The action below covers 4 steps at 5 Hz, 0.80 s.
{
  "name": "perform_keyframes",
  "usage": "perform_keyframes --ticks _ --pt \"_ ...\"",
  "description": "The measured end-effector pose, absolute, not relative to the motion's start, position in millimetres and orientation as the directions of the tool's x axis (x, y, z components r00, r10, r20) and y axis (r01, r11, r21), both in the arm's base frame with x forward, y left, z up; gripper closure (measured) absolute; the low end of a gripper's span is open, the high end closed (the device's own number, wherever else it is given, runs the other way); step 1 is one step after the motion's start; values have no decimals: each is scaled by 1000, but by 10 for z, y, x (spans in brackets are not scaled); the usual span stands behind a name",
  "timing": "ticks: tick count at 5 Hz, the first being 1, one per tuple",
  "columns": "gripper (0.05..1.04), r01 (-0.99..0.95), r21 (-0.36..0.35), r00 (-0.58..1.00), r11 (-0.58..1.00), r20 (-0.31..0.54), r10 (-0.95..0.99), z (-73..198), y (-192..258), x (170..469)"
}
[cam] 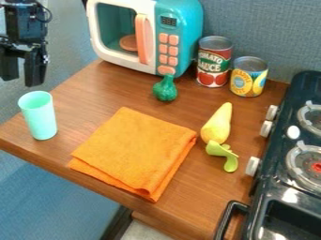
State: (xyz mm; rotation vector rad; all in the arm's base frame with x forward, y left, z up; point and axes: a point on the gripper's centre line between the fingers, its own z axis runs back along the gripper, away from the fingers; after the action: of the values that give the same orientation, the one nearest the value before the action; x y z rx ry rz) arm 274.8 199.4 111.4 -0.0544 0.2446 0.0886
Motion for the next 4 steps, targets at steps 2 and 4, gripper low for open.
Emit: perform_keyframes --ticks 2,4 --pt "83 147 4 975 989 -169 -144 1456 1322 3151" --pt "83 218 62 973 974 -89 -212 1617 519 3379"
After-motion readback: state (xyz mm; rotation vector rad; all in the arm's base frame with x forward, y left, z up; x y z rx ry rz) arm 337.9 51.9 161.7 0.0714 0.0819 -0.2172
